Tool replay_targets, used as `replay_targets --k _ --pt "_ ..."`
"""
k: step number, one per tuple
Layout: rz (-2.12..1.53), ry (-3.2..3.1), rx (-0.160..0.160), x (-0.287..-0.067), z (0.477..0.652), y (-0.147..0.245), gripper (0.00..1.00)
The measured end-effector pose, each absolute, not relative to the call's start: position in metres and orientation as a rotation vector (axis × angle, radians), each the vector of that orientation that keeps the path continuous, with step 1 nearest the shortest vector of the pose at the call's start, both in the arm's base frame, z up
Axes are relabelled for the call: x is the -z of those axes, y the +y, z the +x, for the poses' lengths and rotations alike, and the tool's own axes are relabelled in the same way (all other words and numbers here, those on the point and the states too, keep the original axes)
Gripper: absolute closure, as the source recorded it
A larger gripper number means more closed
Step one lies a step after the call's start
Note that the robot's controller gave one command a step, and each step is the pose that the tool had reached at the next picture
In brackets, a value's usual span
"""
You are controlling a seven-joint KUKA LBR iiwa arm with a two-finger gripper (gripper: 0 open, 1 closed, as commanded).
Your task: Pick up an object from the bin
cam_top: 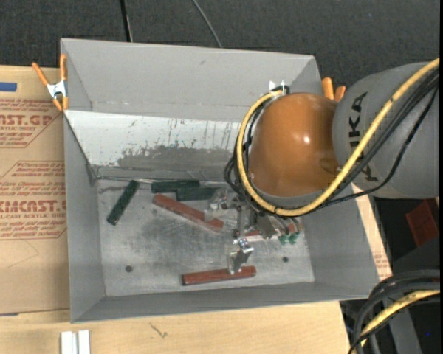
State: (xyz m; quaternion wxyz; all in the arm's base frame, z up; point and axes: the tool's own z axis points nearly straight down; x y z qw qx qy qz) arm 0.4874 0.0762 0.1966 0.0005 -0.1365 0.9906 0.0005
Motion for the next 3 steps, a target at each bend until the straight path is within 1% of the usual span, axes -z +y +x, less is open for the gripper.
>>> replay_targets --k 1,2,3 --pt "-0.428 3.111 -0.002 -0.197 0.487 0.076 0.00" --pt "-0.507 3.106 0.000 -0.080 0.495 0.047 1.00" --pt "-0.503 3.080 -0.005 -0.079 0.499 0.050 0.00"
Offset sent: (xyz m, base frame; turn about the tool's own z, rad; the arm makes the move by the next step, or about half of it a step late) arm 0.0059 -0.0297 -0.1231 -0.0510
